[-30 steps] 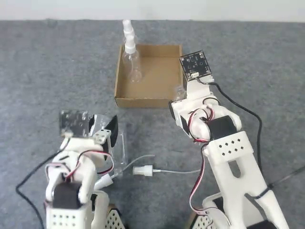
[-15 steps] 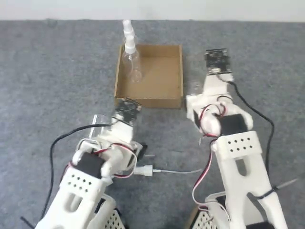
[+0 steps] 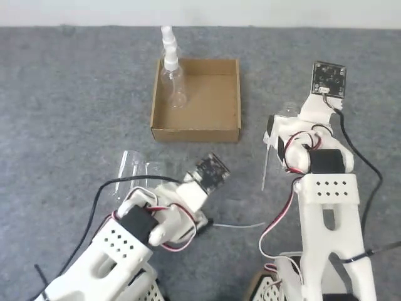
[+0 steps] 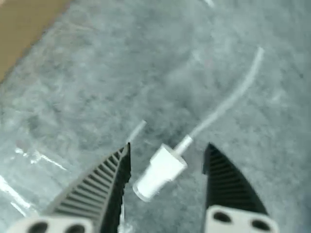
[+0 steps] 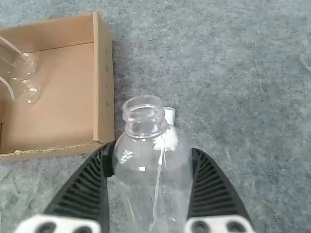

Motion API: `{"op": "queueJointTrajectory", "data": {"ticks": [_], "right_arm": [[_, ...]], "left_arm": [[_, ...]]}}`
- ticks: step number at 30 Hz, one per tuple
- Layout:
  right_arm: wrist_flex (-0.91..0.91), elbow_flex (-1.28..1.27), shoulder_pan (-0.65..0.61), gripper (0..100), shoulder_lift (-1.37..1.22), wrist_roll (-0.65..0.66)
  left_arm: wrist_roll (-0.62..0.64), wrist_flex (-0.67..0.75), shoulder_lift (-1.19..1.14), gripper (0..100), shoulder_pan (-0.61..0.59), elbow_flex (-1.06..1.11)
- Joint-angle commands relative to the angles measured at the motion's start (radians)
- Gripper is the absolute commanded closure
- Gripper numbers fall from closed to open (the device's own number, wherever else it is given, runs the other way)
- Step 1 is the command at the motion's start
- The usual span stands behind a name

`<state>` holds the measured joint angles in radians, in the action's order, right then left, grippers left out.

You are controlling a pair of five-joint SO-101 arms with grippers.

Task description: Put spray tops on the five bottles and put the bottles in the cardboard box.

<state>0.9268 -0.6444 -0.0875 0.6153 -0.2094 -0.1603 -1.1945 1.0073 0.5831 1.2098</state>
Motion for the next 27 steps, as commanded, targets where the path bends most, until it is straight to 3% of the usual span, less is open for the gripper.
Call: {"op": "queueJointTrajectory", "data": {"ticks": [1, 8, 18, 27], "right_arm": [[-0.039, 0.040, 0.015, 97.8, 0.058, -0.012], [-0.039, 0.038, 0.008, 97.8, 0.058, -0.011], [-0.039, 0.037, 0.008, 97.8, 0.056, -0.009], [-0.039, 0.037, 0.008, 97.8, 0.054, -0.008]], "left_arm": [[-0.021, -0.038, -0.011, 73, 0.032, -0.058], [-0.054, -0.041, -0.049, 73, 0.037, -0.056], [-0.083, 0.043, -0.440, 73, 0.084, -0.127], [-0.089, 0.112, -0.592, 73, 0.084, -0.136]]}}
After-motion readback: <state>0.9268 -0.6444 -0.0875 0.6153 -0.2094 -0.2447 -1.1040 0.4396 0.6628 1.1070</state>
